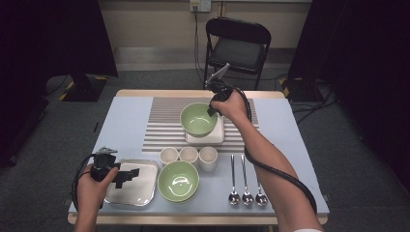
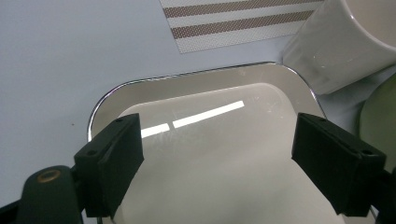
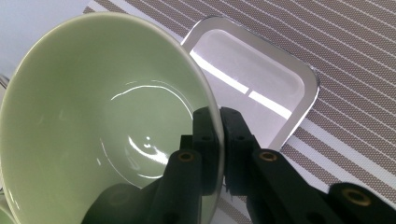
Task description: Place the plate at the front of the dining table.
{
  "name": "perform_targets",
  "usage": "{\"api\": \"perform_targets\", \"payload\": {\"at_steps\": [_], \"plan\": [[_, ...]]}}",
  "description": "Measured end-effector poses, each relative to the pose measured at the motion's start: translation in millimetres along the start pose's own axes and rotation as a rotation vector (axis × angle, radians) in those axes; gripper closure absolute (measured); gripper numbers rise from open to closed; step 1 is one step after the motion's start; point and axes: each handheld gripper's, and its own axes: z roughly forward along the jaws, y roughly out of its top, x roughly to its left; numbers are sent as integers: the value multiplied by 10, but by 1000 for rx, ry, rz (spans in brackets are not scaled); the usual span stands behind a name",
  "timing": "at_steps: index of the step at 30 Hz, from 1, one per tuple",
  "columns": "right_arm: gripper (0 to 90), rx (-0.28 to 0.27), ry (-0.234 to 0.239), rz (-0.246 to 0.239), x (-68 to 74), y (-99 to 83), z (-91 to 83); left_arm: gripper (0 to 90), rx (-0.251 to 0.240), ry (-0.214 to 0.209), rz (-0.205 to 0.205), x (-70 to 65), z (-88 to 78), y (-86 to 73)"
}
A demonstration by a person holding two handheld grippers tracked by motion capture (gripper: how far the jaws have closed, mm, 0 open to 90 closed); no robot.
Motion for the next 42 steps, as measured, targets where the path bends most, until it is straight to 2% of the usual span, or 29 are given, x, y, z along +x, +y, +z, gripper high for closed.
{"api": "perform_targets", "payload": {"at_steps": [20, 29, 34, 42], "plan": [[860, -3, 0, 19, -66, 16, 80, 159, -14, 14, -10, 27, -27, -6], [860, -2, 0, 38, -95, 27, 92, 158, -9, 4, -16, 29, -14, -8], [859, -4, -5, 37, -102, 35, 96, 158, -11, 6, -7, 22, -21, -1], [860, -9, -6, 42, -107, 44, 122, 158, -7, 1, -17, 32, -16, -9]]}}
